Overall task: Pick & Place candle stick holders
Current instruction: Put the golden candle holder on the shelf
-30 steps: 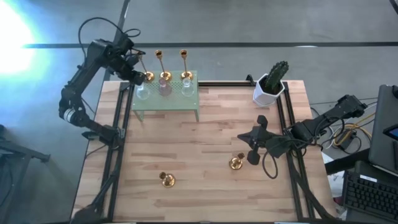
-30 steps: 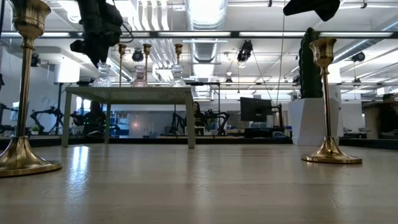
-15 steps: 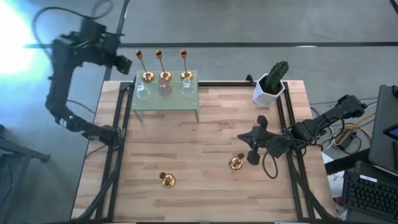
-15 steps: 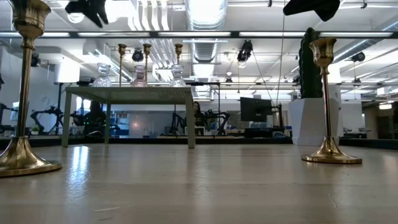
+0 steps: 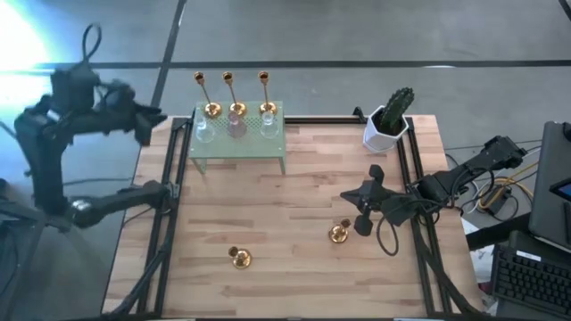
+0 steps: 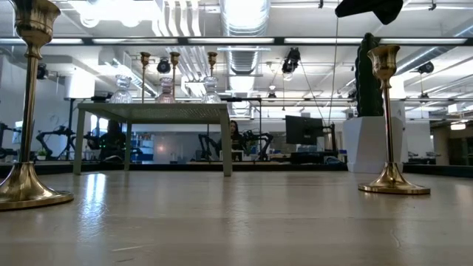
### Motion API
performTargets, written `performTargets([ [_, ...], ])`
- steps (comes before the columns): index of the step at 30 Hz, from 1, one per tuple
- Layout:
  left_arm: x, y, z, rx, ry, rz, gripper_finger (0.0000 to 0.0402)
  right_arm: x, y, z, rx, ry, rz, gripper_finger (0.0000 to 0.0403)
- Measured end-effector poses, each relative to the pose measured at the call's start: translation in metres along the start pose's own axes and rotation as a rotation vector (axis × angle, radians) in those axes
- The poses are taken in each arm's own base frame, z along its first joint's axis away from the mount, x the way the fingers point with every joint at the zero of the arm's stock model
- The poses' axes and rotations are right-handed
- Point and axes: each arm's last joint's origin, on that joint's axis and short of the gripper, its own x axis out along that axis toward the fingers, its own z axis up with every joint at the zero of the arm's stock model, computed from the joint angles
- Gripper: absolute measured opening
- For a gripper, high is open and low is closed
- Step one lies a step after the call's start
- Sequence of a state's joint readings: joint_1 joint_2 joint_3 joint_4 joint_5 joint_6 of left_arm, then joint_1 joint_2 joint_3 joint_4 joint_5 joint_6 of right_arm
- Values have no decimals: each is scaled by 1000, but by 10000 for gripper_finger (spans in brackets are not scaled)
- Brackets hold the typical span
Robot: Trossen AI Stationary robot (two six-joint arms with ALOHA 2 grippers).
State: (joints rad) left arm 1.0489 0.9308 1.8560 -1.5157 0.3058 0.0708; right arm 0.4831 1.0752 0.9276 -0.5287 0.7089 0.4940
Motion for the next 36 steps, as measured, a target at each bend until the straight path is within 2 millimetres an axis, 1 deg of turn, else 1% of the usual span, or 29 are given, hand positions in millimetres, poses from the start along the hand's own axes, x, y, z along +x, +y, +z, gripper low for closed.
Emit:
performTargets([
  [4,8,0,-27,2,-5,-3,146,0,1,3,2,-22,11,8],
  [6,12,1,-40,13,-35,-6,147,0,2,4,-7,-36,17,8],
  [9,29,6,-51,31,-93,5,146,0,3,6,-15,-53,25,8],
  [13,45,8,-67,47,-185,-22,146,0,4,8,-32,-67,31,8],
  [15,52,8,-77,56,-205,-84,147,0,4,8,-38,-68,32,8],
  [18,60,6,-91,65,-222,-228,146,0,4,8,-43,-67,33,8],
  [20,58,3,-101,84,-244,-297,145,0,4,8,-52,-67,34,8],
  [23,55,0,-115,105,-274,-336,145,0,4,8,-76,-68,34,8],
  [28,36,-10,-136,175,-366,-425,144,-1,4,7,-87,-52,43,8],
  [30,31,-13,-145,197,-395,-449,144,-2,3,2,-56,-8,54,8],
  [33,22,-18,-159,225,-439,-486,144,-4,0,-7,33,80,58,8],
  [36,16,-21,-172,255,-478,-501,144,-5,7,-17,89,158,71,8],
])
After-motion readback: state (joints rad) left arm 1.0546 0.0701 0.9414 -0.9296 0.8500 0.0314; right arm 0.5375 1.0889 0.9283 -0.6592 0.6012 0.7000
